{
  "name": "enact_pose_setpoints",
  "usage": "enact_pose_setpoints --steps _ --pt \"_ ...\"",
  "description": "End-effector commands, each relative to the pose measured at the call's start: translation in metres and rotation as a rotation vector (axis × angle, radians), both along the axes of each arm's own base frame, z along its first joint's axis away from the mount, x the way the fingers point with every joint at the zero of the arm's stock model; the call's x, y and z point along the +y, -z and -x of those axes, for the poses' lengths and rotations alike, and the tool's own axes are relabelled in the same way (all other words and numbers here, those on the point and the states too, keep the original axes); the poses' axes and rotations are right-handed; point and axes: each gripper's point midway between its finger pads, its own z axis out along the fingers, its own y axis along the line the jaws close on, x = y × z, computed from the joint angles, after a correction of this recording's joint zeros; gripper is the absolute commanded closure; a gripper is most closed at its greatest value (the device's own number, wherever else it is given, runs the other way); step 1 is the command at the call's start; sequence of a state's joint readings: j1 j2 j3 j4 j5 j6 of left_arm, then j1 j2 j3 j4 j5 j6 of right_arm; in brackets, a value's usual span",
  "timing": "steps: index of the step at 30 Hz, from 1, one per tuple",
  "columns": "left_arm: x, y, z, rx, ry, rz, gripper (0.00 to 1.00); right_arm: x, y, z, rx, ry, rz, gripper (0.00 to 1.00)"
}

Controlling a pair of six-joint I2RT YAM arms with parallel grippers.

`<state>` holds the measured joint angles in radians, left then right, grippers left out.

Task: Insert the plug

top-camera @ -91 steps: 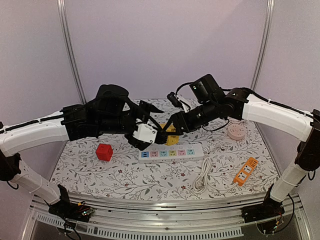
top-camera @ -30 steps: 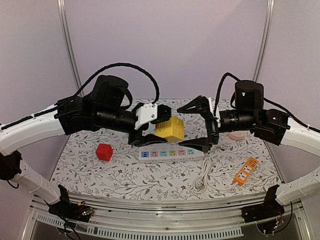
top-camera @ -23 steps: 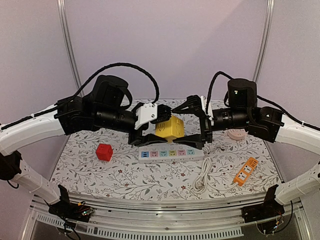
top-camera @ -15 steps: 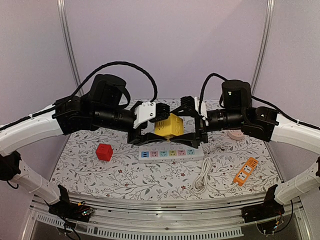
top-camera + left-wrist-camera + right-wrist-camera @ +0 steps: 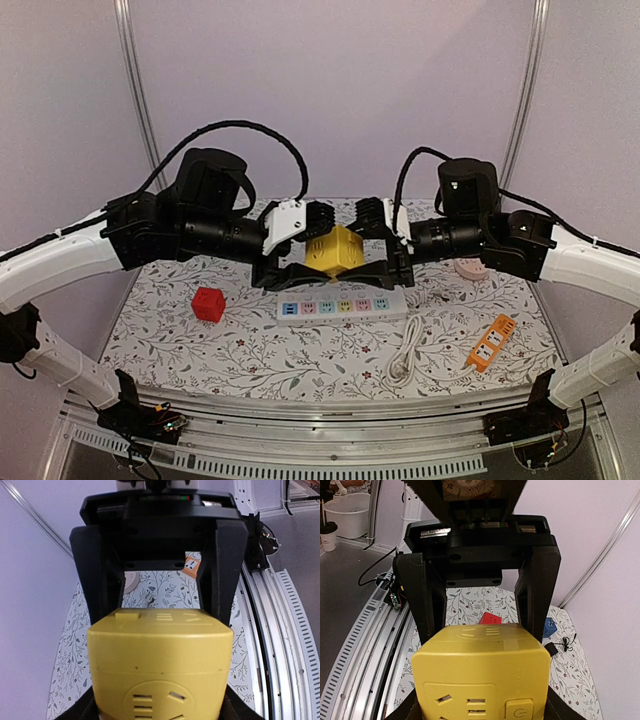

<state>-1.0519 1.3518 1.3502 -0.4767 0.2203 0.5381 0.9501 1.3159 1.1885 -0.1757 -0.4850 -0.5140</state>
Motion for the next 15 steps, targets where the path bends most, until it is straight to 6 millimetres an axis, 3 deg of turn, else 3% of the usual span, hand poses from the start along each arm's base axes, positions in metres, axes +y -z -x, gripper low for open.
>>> enact_pose_setpoints --steps 1,3,4,6,7,9,15 --pt "0.0 -0.012 -0.003 -0.075 -0.005 0.04 1.0 -0.001 0.001 -0.008 0.08 0.065 0.02 1.0" --pt "0.001 -0.012 -0.005 -0.084 -0.018 0.043 0.99 -0.002 0.0 -0.011 0.083 0.087 0.031 1.0" --pt "0.002 -0.013 -0.007 -0.092 -0.03 0.048 0.8 -0.003 0.0 -0.013 0.087 0.102 0.038 1.0" --pt "0.005 -0.012 -0.011 -0.113 -0.057 0.055 0.25 -0.005 0.002 -0.016 0.093 0.124 0.054 1.0" --pt "0.007 -0.009 -0.013 -0.12 -0.068 0.053 0.06 -0.005 0.002 -0.018 0.093 0.133 0.059 1.0" --pt "0.011 -0.009 -0.017 -0.145 -0.097 0.061 0.01 -0.007 0.004 -0.02 0.095 0.147 0.075 1.0" --pt "0.028 -0.005 -0.022 -0.183 -0.157 0.062 0.0 -0.02 0.011 -0.038 0.141 0.225 0.132 1.0"
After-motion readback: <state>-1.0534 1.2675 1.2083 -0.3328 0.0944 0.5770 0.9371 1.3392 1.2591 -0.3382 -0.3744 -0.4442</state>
